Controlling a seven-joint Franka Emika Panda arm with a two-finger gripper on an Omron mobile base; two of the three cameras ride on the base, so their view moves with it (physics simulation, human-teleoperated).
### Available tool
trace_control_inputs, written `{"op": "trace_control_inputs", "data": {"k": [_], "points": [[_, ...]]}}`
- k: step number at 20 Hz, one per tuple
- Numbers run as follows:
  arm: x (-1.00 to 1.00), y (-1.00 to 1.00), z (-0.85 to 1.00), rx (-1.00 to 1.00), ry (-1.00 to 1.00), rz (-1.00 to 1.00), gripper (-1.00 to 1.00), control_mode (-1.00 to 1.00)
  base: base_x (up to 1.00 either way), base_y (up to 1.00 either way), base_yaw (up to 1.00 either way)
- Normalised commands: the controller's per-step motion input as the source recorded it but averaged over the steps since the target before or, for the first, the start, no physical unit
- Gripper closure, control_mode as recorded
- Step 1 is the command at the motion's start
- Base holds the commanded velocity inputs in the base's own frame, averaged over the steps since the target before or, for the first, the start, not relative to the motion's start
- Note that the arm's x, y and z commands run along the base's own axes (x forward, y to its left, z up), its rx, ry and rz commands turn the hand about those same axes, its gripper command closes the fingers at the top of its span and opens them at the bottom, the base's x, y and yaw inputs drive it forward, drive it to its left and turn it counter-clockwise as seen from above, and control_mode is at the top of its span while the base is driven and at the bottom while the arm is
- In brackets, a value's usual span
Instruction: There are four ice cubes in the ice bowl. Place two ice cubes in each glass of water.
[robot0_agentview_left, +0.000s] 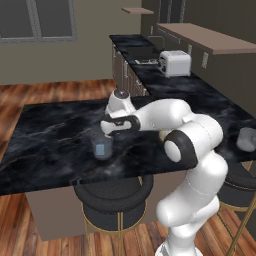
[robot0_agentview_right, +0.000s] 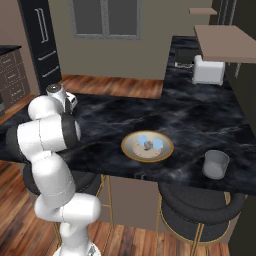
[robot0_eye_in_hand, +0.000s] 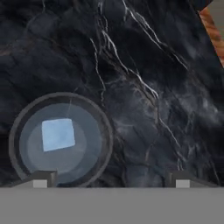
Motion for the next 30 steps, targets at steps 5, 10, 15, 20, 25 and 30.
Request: {"op": "trace_control_inputs", "data": {"k": [5,10,15,20,25,30], "points": [[-0.49,-0.73,0.82,0.19,0.01,-0.42,-1.00,-1.00,0.00,0.00,0.00],[-0.19,-0.63,0.55,0.09,0.10,-0.70,-1.00,-1.00,0.00,0.00,0.00],[-0.32,-0.97,0.24,0.07,0.17,-0.54,-1.00,-1.00,0.00,0.00,0.00],[-0.48,-1.00,0.11,0.05,0.11,-0.15,-1.00,-1.00,0.00,0.00,0.00],[-0.41,-1.00,0.00,0.04,0.10,0.00,-1.00,-1.00,0.00,0.00,0.00],[-0.11,-0.99,-0.25,0.01,0.05,0.03,-1.00,-1.00,0.00,0.00,0.00]]}}
